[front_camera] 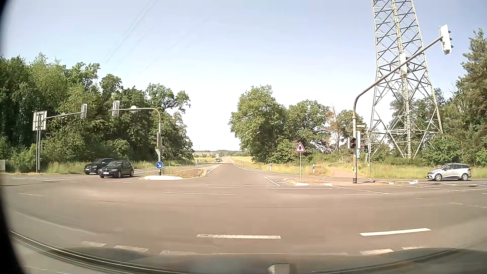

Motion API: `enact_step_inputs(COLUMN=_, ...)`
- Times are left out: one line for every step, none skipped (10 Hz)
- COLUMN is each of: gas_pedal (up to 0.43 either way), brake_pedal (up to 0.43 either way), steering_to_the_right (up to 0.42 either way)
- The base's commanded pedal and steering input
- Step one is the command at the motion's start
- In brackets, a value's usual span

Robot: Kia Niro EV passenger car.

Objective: Follow the waypoints while adhering to traffic rules and regulations

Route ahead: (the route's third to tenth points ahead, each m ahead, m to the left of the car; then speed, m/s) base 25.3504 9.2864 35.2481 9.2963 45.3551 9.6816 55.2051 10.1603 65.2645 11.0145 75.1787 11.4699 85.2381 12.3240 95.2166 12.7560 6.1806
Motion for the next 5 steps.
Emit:
enact_step_inputs(gas_pedal=0.358, brake_pedal=0.03, steering_to_the_right=-0.021)
enact_step_inputs(gas_pedal=0.358, brake_pedal=0.03, steering_to_the_right=-0.021)
enact_step_inputs(gas_pedal=0.358, brake_pedal=0.03, steering_to_the_right=-0.021)
enact_step_inputs(gas_pedal=0.358, brake_pedal=0.03, steering_to_the_right=-0.02)
enact_step_inputs(gas_pedal=0.358, brake_pedal=0.03, steering_to_the_right=-0.02)
